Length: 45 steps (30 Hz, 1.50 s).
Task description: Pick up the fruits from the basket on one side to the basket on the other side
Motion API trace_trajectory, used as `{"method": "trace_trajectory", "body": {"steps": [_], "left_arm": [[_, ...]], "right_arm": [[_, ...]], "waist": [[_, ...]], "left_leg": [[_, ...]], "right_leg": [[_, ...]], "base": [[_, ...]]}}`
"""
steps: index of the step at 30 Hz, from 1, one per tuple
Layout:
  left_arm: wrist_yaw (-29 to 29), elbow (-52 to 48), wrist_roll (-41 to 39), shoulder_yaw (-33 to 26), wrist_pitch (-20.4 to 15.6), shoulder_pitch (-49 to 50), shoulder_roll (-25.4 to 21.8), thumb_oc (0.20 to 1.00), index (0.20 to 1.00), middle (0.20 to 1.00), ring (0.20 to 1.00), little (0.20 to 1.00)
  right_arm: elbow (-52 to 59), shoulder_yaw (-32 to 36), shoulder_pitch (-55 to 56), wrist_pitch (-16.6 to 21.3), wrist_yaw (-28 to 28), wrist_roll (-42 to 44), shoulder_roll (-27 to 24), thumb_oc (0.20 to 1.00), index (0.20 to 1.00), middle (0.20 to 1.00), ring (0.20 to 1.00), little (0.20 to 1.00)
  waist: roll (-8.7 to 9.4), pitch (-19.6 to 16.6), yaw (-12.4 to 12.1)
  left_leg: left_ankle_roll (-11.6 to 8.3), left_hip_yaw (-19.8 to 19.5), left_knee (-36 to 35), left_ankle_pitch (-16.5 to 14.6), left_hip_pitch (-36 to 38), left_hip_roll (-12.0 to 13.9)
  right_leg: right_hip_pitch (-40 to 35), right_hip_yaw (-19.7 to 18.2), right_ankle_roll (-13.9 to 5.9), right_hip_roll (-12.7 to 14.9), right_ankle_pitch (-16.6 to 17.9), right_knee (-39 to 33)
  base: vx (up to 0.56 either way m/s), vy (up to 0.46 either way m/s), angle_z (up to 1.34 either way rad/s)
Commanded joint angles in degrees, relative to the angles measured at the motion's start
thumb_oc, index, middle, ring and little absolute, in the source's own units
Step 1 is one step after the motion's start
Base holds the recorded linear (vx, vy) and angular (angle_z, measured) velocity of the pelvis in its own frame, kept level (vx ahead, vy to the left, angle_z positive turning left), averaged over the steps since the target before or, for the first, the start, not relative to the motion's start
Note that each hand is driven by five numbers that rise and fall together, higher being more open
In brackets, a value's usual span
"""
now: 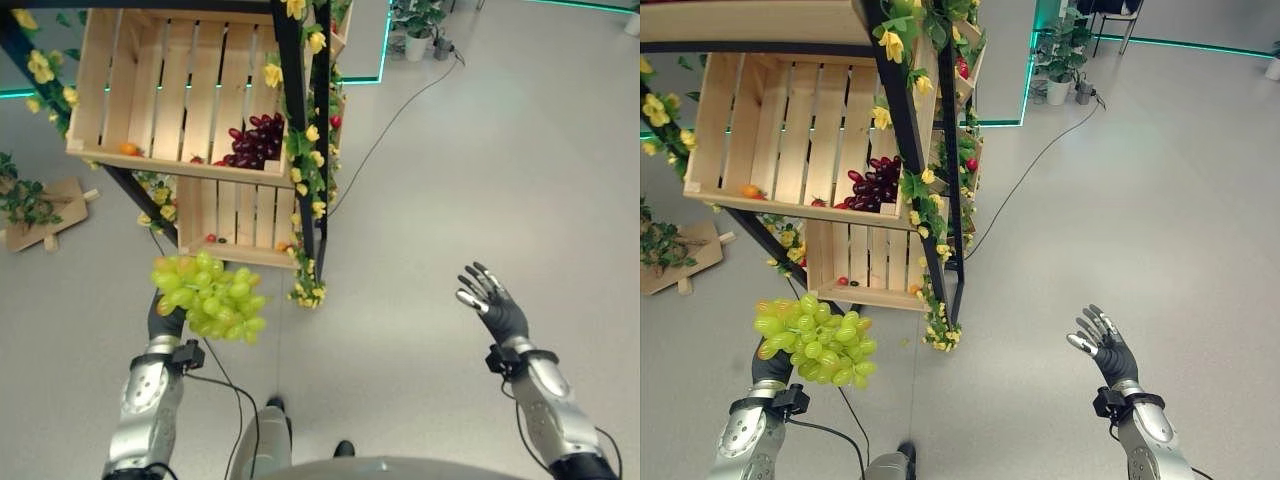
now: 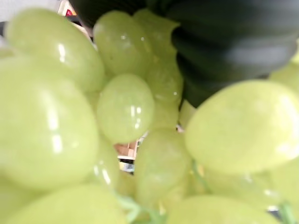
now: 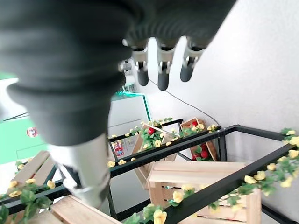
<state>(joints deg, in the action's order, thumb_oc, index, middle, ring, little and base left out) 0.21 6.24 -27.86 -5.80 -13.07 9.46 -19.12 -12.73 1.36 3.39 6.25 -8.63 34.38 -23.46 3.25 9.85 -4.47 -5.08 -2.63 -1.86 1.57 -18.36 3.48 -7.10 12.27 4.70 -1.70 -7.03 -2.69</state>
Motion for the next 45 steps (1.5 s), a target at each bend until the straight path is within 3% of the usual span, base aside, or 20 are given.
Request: {"method": "trace_trajectory", "body": {"steps": [1, 3, 7, 9, 10, 11, 12, 13, 14, 15, 17, 18, 20, 24, 28, 45], "left_arm": [[0.9, -3.2, 0.6, -3.2, -4.3, -2.1, -1.4, 0.200, 0.200, 0.200, 0.200, 0.200], [0.8, -3.1, 0.8, -4.1, -4.4, -1.5, -1.9, 0.200, 0.200, 0.200, 0.200, 0.200], [0.9, -3.7, 1.4, -5.9, -4.7, -1.7, -3.2, 0.200, 0.200, 0.200, 0.200, 0.200], [1.1, -3.8, 2.5, -6.3, -5.1, -3.6, -4.4, 0.200, 0.200, 0.200, 0.200, 0.200], [1.1, -3.8, 2.5, -6.3, -5.1, -3.6, -4.4, 0.200, 0.200, 0.200, 0.200, 0.200], [1.3, -3.9, 2.7, -6.4, -5.2, -4.2, -4.7, 0.200, 0.200, 0.200, 0.200, 0.200], [1.6, -4.1, 3.1, -7.1, -5.4, -4.8, -5.6, 0.200, 0.200, 0.200, 0.200, 0.200], [1.6, -4.1, 3.1, -7.1, -5.4, -4.8, -5.6, 0.200, 0.200, 0.200, 0.200, 0.200], [2.0, -4.9, 4.1, -7.6, -5.8, -5.4, -7.1, 0.200, 0.200, 0.200, 0.200, 0.200], [2.0, -4.9, 4.1, -7.6, -5.8, -5.4, -7.1, 0.200, 0.200, 0.200, 0.200, 0.200], [2.1, -5.4, 4.6, -7.5, -5.8, -5.8, -7.3, 0.200, 0.200, 0.200, 0.200, 0.200], [2.4, -5.4, 5.6, -7.2, -5.7, -6.1, -7.5, 0.200, 0.200, 0.200, 0.200, 0.200], [2.1, -6.0, 5.4, -7.3, -5.4, -5.5, -7.2, 0.200, 0.200, 0.200, 0.200, 0.200], [2.5, -6.5, 6.2, -6.6, -5.4, -5.1, -6.1, 0.200, 0.200, 0.200, 0.200, 0.200], [2.3, -6.4, 5.8, -6.4, -5.1, -4.2, -5.5, 0.200, 0.200, 0.200, 0.200, 0.200], [1.4, -4.0, 5.3, -5.2, -3.9, -2.6, -4.5, 0.200, 0.200, 0.200, 0.200, 0.200]], "right_arm": [[2.7, 0.7, -2.4, 3.0, 0.6, -1.4, -4.0, 1.000, 1.000, 1.000, 1.000, 1.000], [2.7, -0.4, -3.0, 2.9, 0.0, -1.4, -3.8, 1.000, 1.000, 1.000, 1.000, 1.000], [3.1, -2.1, -4.9, 2.7, -0.3, -1.9, -2.2, 1.000, 1.000, 1.000, 1.000, 1.000], [3.1, -1.8, -5.7, 3.1, 0.0, -2.2, -1.3, 1.000, 1.000, 1.000, 1.000, 1.000], [3.1, -1.8, -5.8, 3.1, 0.0, -2.2, -1.3, 1.000, 1.000, 1.000, 1.000, 1.000], [3.4, -2.2, -6.3, 3.0, 0.1, -2.6, -0.9, 1.000, 1.000, 1.000, 1.000, 1.000], [3.2, -1.8, -6.6, 2.9, 0.1, -2.8, -0.2, 1.000, 1.000, 1.000, 1.000, 1.000], [3.2, -1.8, -6.6, 2.9, 0.1, -2.8, -0.2, 1.000, 1.000, 1.000, 1.000, 1.000], [3.3, -2.3, -7.3, 3.0, 0.4, -4.2, -0.1, 1.000, 1.000, 1.000, 1.000, 1.000], [3.3, -2.3, -7.3, 3.0, 0.4, -4.2, -0.1, 1.000, 1.000, 1.000, 1.000, 1.000], [3.4, -2.2, -7.2, 2.7, 0.3, -4.6, -0.2, 1.000, 1.000, 1.000, 1.000, 1.000], [3.1, -2.2, -6.9, 2.7, -0.4, -3.9, -0.5, 1.000, 1.000, 1.000, 1.000, 1.000], [2.9, -2.7, -6.4, 2.6, -1.0, -3.8, -0.8, 1.000, 1.000, 1.000, 1.000, 1.000], [2.2, -2.8, -6.5, 3.2, -0.4, -3.0, -0.6, 1.000, 1.000, 1.000, 1.000, 1.000], [1.3, -2.5, -7.2, 3.1, 0.1, -3.1, -1.0, 1.000, 1.000, 1.000, 1.000, 1.000], [1.4, 0.4, -5.3, 3.3, 1.5, -2.0, -1.5, 1.000, 1.000, 1.000, 1.000, 1.000]], "waist": [[-1.06, -1.3, -1.8], [-1.34, -1.7, -2.8], [-0.13, -2.5, -3.9], [0.22, -3.0, -3.4], [0.32, -3.1, -3.4], [0.35, -3.5, -3.2], [-0.90, -4.3, -2.5], [-0.91, -4.5, -2.5], [-2.20, -5.0, -2.5], [-2.12, -5.0, -2.4], [-0.82, -4.6, -1.2], [1.84, -3.4, 0.1], [2.76, -2.1, -0.2], [2.20, -1.8, -0.7], [2.58, -2.7, -1.4], [2.61, -4.1, -2.0]], "left_leg": [[-5.04, 5.1, -2.0, 10.0, 3.2, 4.1], [-4.78, 6.1, -1.7, 10.0, 5.5, 4.6], [-2.48, 7.7, 0.4, 7.0, 6.4, 3.4], [-1.00, 10.4, 2.5, 4.2, 5.0, 1.7], [-0.91, 10.5, 2.7, 4.1, 4.8, 1.6], [0.01, 10.7, 3.2, 3.1, 4.5, 0.6], [-0.46, 11.3, 2.2, 2.7, 5.1, 1.1], [-0.48, 11.3, 2.1, 2.7, 4.9, 1.1], [-0.05, 12.6, 2.1, 1.5, 6.1, 2.5], [0.04, 12.6, 2.0, 1.6, 6.0, 2.3], [0.78, 13.9, 1.5, 0.5, 8.1, 0.1], [2.18, 14.6, 2.2, -1.3, 10.3, -4.5], [2.49, 14.6, 2.2, -1.5, 12.8, -6.1], [1.86, 14.0, 0.8, -1.7, 16.6, -4.6], [2.17, 14.4, 0.1, -2.2, 18.3, -4.1], [1.93, 11.1, -0.7, -1.6, 17.0, -4.0]], "right_leg": [[-2.8, 6.2, -13.48, 11.3, 5.4, -2.3], [-2.7, 5.0, -13.65, 10.7, 5.2, -2.3], [1.9, 3.3, -15.22, 13.2, 7.1, -2.3], [5.0, 4.4, -17.66, 17.5, 10.0, -2.3], [5.1, 4.4, -17.75, 17.6, 10.0, -2.3], [7.1, 4.5, -19.22, 20.5, 14.1, -2.3], [10.5, 5.2, -19.70, 23.2, 18.0, -2.3], [10.8, 5.1, -19.70, 23.2, 18.0, -2.3], [11.6, 9.2, -19.41, 24.9, 18.2, -2.3], [11.7, 9.2, -19.43, 25.0, 18.4, -2.3], [10.7, 10.1, -18.22, 22.1, 17.4, -2.3], [10.2, 8.1, -15.93, 13.1, 14.8, -2.1], [10.8, 6.1, -14.82, 7.9, 12.3, -1.5], [9.7, 7.8, -12.31, 7.2, 11.0, -2.0], [7.9, 9.8, -11.47, 6.1, 10.0, -2.3], [6.3, 12.3, -12.31, 8.8, 9.2, -2.3]], "base": [[0.23, 0.209, -0.79], [0.15, 0.205, -0.77], [0.03, 0.277, -0.73], [0.01, 0.351, -0.45], [-0.01, 0.270, -0.09], [-0.03, 0.267, -0.04], [-0.03, 0.261, -0.06], [0.04, 0.316, -0.03], [0.05, 0.192, 0.02], [0.11, 0.292, 0.10], [0.18, 0.299, -0.09], [0.24, 0.358, -0.13], [0.18, 0.225, -0.21], [0.14, -0.007, -0.07], [0.14, -0.071, 0.05], [0.06, -0.016, 0.12]]}}
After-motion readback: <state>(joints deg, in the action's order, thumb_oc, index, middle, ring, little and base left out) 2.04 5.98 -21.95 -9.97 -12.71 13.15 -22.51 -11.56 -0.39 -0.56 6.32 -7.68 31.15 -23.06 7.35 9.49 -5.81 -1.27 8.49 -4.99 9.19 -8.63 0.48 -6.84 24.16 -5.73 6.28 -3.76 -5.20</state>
